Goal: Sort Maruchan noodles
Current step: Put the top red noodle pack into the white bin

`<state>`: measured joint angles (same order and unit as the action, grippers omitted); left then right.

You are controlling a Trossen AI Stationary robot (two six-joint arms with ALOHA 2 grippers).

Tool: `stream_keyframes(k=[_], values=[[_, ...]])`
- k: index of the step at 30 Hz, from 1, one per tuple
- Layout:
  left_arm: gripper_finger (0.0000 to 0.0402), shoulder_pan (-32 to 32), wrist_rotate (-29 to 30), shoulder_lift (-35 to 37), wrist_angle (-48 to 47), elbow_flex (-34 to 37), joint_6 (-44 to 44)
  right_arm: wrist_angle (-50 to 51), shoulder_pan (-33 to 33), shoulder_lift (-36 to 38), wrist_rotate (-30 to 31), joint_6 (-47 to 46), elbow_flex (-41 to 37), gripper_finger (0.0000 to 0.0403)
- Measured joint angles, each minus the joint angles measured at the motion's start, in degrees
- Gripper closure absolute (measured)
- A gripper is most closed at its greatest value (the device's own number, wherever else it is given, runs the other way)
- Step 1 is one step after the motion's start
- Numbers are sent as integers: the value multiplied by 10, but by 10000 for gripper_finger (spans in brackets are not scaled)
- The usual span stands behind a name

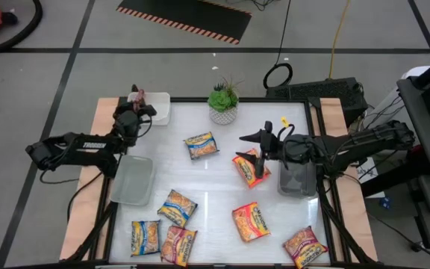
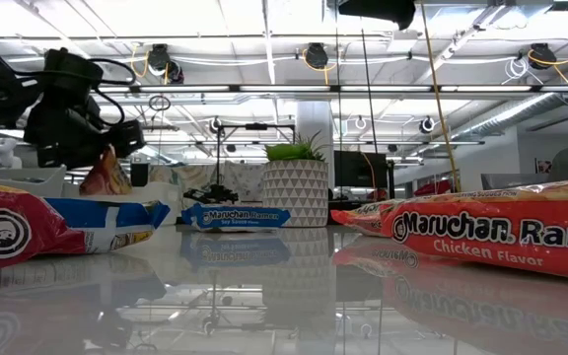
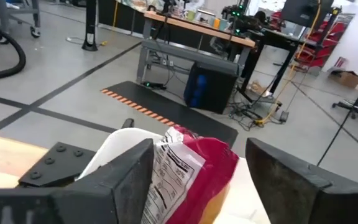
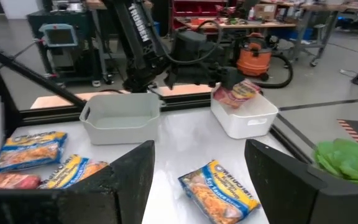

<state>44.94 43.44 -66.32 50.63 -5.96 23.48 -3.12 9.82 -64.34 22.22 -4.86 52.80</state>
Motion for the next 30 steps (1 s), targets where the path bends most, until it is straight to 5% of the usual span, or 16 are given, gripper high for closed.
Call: stream_keyframes(k=[6, 14, 30], values=[[133, -8, -17, 5, 3, 0, 18, 11, 0, 0, -2, -3, 0, 161], [134, 15, 49, 46, 2, 0, -66, 67, 0, 0, 0, -36, 0, 161], [182, 24, 67, 46, -42, -12, -113, 77, 0, 0, 2, -35, 0, 161]])
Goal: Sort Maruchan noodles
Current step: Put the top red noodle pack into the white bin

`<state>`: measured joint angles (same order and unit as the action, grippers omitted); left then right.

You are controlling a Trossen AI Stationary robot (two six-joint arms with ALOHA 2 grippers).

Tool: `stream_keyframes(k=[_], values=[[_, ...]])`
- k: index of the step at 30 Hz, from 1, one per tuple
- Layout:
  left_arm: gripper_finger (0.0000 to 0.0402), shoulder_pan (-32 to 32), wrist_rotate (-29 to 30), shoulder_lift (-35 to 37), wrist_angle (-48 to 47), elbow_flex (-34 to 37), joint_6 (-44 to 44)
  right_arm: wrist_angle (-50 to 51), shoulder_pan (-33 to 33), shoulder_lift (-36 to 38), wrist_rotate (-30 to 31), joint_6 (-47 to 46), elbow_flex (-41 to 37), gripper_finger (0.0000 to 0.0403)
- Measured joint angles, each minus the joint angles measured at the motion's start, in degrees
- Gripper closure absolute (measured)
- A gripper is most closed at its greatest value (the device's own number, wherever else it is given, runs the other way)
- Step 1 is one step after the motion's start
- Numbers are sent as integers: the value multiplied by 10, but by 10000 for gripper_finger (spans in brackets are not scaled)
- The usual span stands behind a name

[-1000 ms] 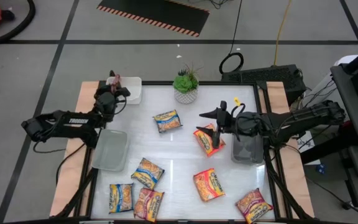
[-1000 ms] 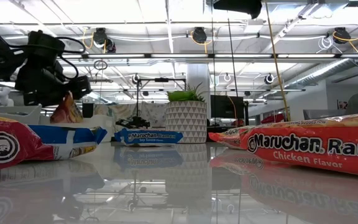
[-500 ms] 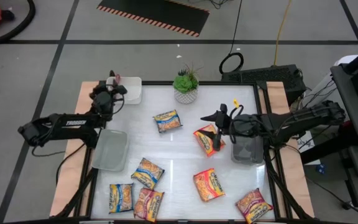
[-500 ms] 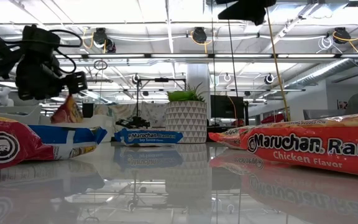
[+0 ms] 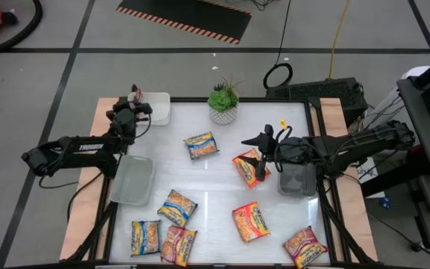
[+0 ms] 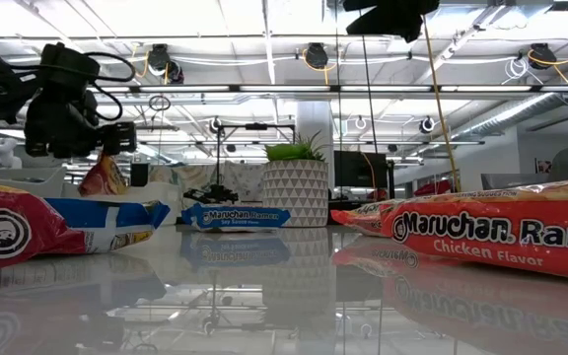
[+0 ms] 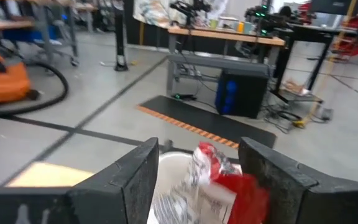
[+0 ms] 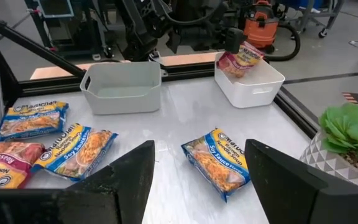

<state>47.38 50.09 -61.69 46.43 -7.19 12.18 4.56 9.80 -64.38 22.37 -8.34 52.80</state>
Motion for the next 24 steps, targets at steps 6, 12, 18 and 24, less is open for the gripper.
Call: stream_keyframes(k=[6, 12, 18, 24], values=[[225, -14, 51, 0, 3, -22, -45, 0, 0, 0, 0, 0, 0, 161], [307, -10, 6, 0, 1, -30, -63, 0, 0, 0, 0, 0, 0, 161], [350, 6, -18, 0, -47, -30, -54, 0, 0, 0, 0, -4, 0, 161], [323, 8, -31, 0, -72, -30, -41, 1, 0, 0, 0, -4, 0, 161]])
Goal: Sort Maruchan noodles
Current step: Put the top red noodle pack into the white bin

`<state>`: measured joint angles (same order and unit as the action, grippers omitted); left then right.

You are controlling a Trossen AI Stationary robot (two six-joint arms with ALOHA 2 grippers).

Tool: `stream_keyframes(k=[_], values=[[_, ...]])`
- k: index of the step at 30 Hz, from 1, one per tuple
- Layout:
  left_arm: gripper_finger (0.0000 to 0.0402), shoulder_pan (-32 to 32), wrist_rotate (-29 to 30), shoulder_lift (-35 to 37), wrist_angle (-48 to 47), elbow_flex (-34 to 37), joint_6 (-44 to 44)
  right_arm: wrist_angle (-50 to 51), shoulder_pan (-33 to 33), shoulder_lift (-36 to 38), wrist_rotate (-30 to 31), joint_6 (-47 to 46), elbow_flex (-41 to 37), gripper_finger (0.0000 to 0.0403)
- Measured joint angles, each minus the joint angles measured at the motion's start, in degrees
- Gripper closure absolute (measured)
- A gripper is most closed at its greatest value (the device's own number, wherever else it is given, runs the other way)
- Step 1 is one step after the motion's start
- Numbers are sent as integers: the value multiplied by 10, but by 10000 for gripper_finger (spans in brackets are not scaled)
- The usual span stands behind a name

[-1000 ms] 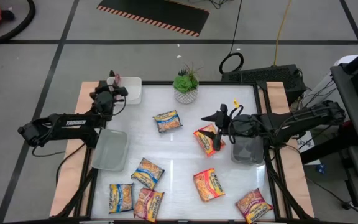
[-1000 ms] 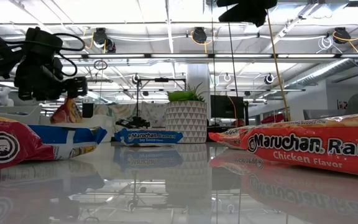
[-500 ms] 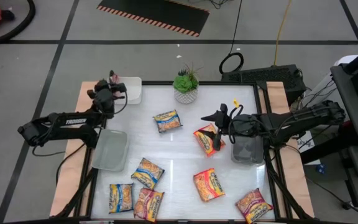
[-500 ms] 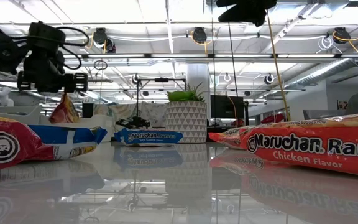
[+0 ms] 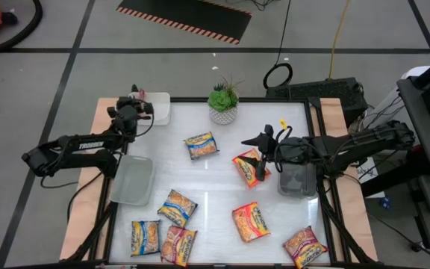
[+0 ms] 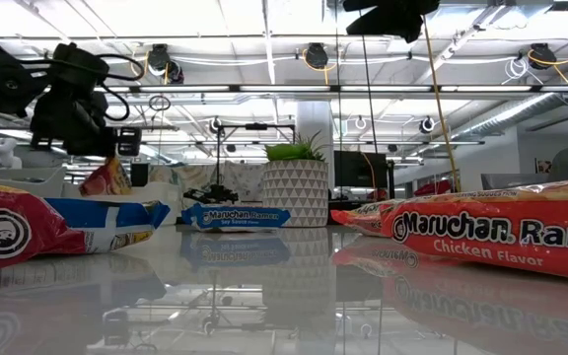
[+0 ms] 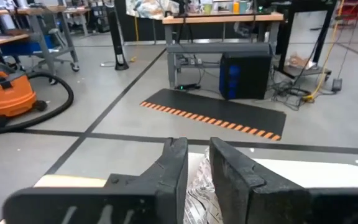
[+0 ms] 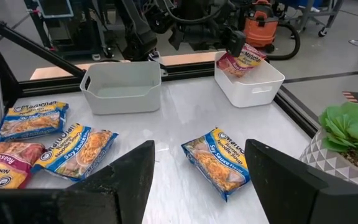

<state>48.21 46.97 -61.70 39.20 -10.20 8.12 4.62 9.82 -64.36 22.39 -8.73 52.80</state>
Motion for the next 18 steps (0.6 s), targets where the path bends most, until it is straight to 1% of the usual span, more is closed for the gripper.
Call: stream_keyframes(k=[4, 6, 8, 9, 15, 18], values=[[327, 0, 0, 0, -1, 0, -3, 0, 0, 0, 0, 0, 0, 161], [350, 0, 0, 0, 0, 0, -3, 0, 0, 0, 0, 0, 0, 161], [385, 0, -2, 0, 6, 0, 3, 0, 0, 0, 0, 0, 0, 161], [392, 0, -5, 0, 18, 2, 9, 0, 0, 0, 0, 0, 0, 161], [398, -1, -42, 9, 113, 21, 58, 0, 0, 0, 0, 1, 0, 161], [399, -1, -55, 20, 142, 24, 81, 0, 0, 0, 0, 2, 0, 161]])
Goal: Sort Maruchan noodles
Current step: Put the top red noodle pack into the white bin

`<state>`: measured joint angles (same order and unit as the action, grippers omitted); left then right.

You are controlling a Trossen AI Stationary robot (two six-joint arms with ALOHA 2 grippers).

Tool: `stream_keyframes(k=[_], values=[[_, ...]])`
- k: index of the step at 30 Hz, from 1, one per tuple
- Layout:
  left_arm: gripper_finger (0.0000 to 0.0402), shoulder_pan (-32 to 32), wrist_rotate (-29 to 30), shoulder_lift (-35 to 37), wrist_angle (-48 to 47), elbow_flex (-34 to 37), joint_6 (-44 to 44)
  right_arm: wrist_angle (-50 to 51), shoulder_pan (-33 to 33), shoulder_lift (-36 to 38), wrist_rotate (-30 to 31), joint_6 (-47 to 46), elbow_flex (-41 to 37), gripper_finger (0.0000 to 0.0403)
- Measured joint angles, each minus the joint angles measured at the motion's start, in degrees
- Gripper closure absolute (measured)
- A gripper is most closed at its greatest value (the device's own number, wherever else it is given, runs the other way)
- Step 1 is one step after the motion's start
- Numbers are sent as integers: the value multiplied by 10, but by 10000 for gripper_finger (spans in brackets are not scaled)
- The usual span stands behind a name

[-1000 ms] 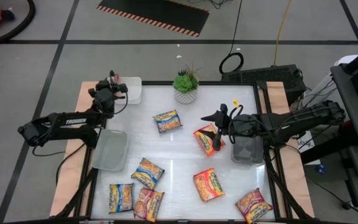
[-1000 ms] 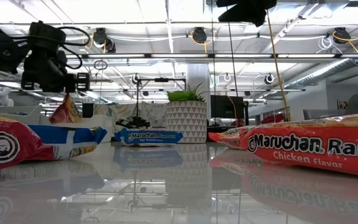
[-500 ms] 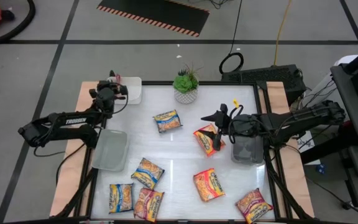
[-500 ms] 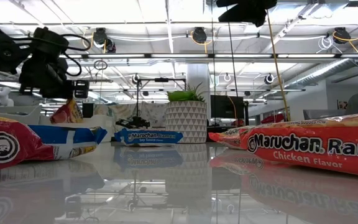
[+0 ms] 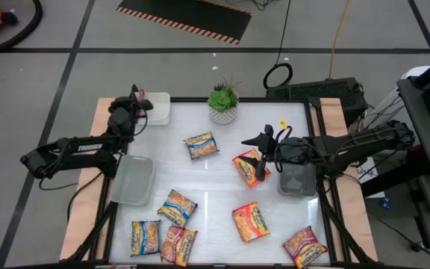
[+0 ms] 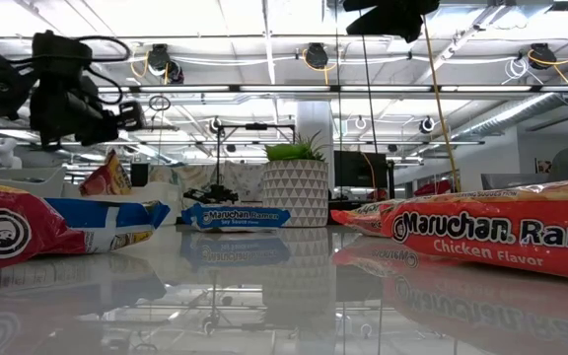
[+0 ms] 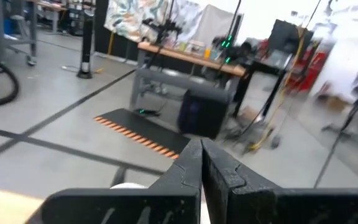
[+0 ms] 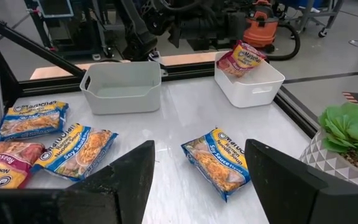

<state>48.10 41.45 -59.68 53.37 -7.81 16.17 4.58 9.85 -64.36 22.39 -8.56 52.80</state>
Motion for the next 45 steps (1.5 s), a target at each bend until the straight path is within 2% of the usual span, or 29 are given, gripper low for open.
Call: stream_keyframes(k=[6, 10, 15, 21, 25, 30, 45], values=[[399, -2, -6, 5, -1, 0, 4, 0, 0, 0, -1, -1, 0, 161], [376, -16, -19, 24, -39, 0, 0, 5, 0, 0, -2, -4, 0, 161], [301, -21, -30, 53, -115, -16, 8, 5, 0, 0, -2, -7, 0, 161], [191, -21, 6, 67, -354, -94, 27, 5, 0, 0, -1, -8, 0, 161], [148, -21, 34, 53, -478, -141, 33, 5, 0, 0, -1, -8, 0, 161], [138, -21, 51, 40, -505, -148, 19, 2, 0, 0, -1, -8, 0, 161], [137, -22, 52, 39, -542, -148, -24, -24, 0, 0, 0, 15, 0, 161]])
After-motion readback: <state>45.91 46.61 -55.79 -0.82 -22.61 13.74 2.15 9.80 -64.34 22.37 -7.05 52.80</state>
